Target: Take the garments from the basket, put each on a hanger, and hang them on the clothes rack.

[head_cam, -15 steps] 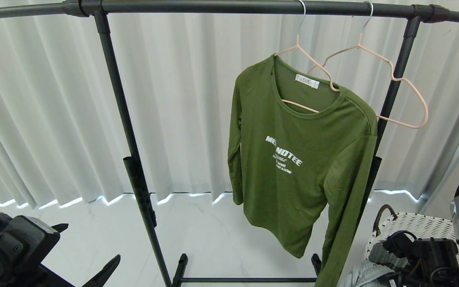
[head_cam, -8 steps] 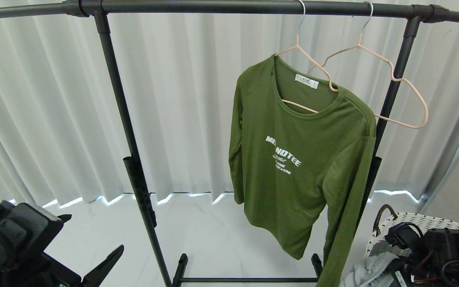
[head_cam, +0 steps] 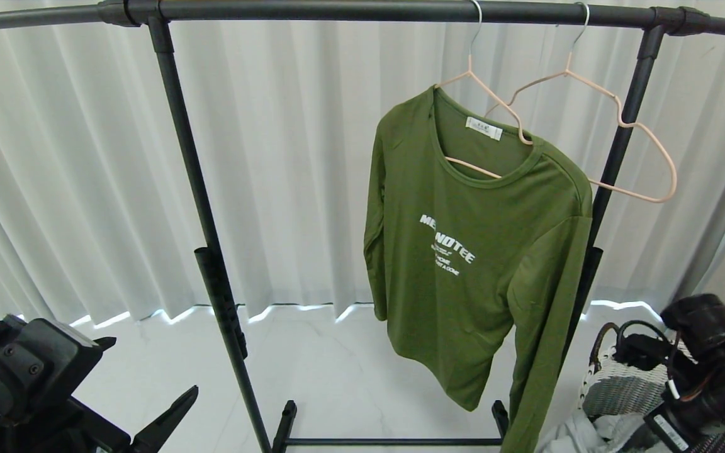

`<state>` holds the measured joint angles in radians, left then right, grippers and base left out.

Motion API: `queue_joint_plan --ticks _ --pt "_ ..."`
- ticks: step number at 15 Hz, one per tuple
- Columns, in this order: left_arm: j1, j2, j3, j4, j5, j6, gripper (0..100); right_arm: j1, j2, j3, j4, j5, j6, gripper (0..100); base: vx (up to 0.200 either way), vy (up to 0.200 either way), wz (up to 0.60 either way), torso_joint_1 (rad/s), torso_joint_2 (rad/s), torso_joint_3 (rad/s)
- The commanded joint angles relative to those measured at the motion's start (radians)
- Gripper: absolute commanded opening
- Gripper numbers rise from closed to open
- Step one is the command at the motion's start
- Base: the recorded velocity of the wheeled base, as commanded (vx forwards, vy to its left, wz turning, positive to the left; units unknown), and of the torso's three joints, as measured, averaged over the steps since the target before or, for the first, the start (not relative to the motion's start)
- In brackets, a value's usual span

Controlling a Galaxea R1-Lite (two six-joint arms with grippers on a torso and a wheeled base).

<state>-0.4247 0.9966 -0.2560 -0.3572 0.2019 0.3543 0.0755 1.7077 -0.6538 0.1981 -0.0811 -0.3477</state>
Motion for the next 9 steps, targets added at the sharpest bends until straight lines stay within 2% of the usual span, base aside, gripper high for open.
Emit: queue_joint_plan --ticks 1,3,4,7,9 --pt "0.001 0.013 0.009 0.000 0.001 -0.001 100 0.066 -0.270 -0.290 0.339 0.003 0.098 0 0.000 0.000 0.00 0.000 0.00 0.000" --pt "0.001 0.027 0.015 0.000 0.001 -0.001 100 0.145 -0.316 -0.313 0.346 -0.014 0.214 0 0.000 0.000 0.00 0.000 0.00 0.000" --pt "0.001 0.036 0.017 0.000 0.001 0.000 100 0.173 -0.338 -0.328 0.359 -0.036 0.236 0 0.000 0.000 0.00 0.000 0.00 0.000" --pt "0.001 0.051 0.017 0.000 0.001 0.003 100 0.216 -0.376 -0.383 0.416 -0.095 0.236 0 0.000 0.000 0.00 0.000 0.00 0.000" --pt "0.001 0.051 0.017 0.000 0.001 -0.001 100 0.236 -0.401 -0.403 0.422 -0.117 0.236 0 -0.200 0.000 0.00 0.000 0.01 0.005"
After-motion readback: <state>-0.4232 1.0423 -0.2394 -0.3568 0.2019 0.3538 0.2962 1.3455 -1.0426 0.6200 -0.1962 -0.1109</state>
